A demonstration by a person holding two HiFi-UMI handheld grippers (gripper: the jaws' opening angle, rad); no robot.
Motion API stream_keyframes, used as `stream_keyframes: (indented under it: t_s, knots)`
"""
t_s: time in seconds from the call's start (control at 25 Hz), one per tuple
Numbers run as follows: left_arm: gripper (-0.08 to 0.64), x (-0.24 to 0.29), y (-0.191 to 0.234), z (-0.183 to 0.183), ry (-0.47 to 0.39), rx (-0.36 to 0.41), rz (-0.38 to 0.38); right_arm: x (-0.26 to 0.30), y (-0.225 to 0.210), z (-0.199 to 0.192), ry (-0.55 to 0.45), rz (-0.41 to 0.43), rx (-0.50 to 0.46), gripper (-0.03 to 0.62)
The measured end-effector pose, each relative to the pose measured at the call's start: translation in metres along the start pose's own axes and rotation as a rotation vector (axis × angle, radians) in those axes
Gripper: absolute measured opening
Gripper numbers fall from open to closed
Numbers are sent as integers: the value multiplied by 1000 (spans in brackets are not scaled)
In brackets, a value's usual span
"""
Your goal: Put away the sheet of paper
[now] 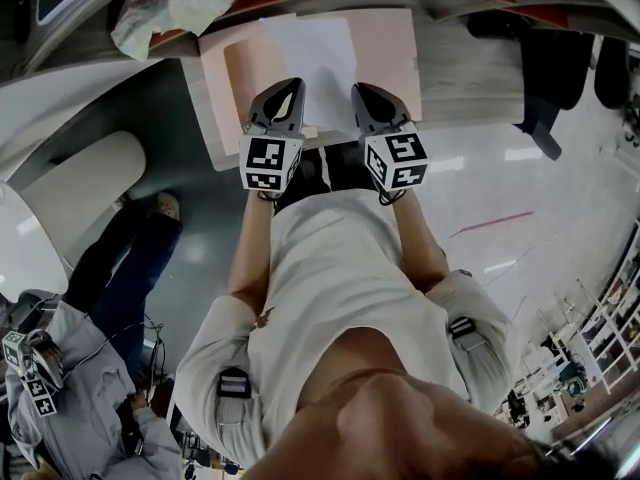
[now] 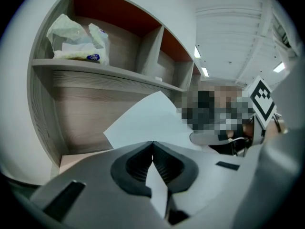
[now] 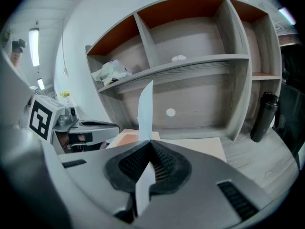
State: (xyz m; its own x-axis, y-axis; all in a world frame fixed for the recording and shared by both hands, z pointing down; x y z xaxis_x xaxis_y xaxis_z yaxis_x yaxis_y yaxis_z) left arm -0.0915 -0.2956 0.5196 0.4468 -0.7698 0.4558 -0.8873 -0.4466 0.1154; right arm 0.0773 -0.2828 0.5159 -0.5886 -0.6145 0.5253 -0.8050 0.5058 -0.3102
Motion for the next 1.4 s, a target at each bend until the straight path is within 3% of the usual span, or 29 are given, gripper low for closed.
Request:
stream_keyframes:
  t_s: [0.64,1.4]
  knots:
    - [21,39,-5,-40,100,-24,-9,34,-46,-50,102,-38,72,20]
    - [21,49,-4,-60,150,-34,15,59,-85,-83,177,-76,135,20]
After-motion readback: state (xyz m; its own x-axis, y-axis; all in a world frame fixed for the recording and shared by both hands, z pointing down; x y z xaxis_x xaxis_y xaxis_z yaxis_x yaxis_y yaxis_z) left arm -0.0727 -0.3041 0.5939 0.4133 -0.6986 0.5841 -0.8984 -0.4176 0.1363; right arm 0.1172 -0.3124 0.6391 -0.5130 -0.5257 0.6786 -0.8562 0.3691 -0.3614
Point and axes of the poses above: the fingertips, and each gripper's own axes: x forward along the fingers, y to its left, z out of its top, the point moved 7 cm from there along -x, backward along the fingers, and after that the axes turned 7 degrees about z, right-handed, at the moved point
